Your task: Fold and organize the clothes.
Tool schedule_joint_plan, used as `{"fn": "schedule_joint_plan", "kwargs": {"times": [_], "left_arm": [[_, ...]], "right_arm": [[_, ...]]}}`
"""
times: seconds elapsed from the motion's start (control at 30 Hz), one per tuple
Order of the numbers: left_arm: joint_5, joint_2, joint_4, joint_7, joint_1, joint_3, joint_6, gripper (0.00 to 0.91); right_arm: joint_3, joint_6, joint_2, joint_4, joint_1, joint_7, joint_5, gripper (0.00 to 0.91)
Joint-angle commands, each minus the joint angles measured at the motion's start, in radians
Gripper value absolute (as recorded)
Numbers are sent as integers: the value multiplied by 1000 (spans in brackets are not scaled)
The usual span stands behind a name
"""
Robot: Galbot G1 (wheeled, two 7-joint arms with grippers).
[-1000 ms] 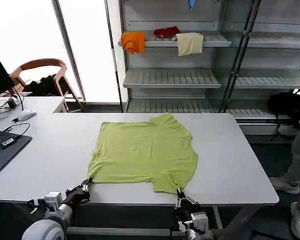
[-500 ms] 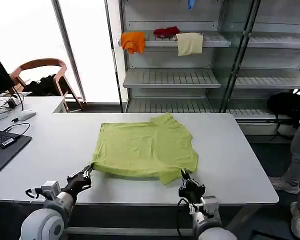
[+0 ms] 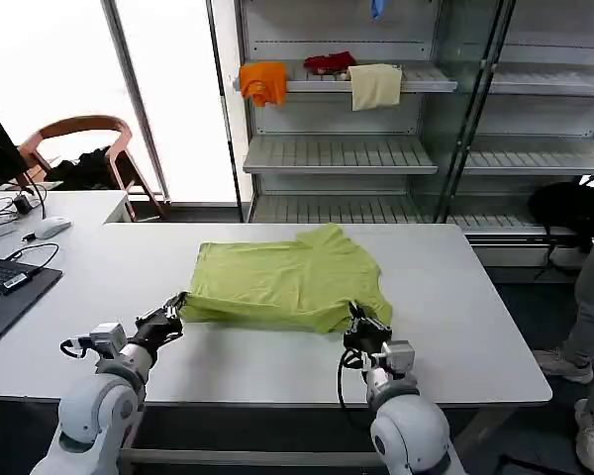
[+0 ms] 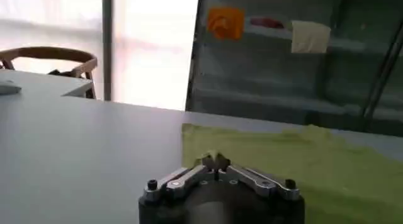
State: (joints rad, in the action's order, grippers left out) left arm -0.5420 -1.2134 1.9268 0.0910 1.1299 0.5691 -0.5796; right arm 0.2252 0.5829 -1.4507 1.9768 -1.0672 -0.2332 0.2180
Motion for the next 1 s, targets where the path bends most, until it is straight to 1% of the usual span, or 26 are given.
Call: {"fn": "schedule_joint_plan", "kwargs": {"times": [0.03,0.17,0.33,0.37,0.4,0.43,0.47,0.63,0.83,1.0], "left_arm": [[82,-23,-126,-2,-98,-37,1,0],[110,-32,-158,-1,-118,-49,1,0],[135,-38,-192,-1,-141,-55,2,0],[137,-38,-196,-2,-142,-55,2,10],[136,-38,-199,-5,-143,-56,2,60],[140,-39,-201,-8,-143,-57,2,363],[144,-41,-203,-13,-143,-58,3,907],[165,-51,-200,-25,-140,-60,4,907],[167,-46,-167,-29,-140,-49,5,907],[160,-35,-125,-21,-135,-35,3,907]], "right_arm": [[-1,-1,-18,-170,171,9,6,0],[-2,-1,-26,-243,231,17,2,0],[-5,-1,-35,-305,262,32,-21,0],[-3,-2,-41,-316,265,37,-29,0],[-2,-2,-45,-322,268,41,-40,30],[-1,-2,-47,-330,269,43,-43,907],[0,-2,-52,-338,270,47,-50,907],[17,-7,-74,-366,275,61,-124,907],[46,-30,-69,-373,294,52,-122,907],[79,-19,-49,-362,308,53,-99,907]]}}
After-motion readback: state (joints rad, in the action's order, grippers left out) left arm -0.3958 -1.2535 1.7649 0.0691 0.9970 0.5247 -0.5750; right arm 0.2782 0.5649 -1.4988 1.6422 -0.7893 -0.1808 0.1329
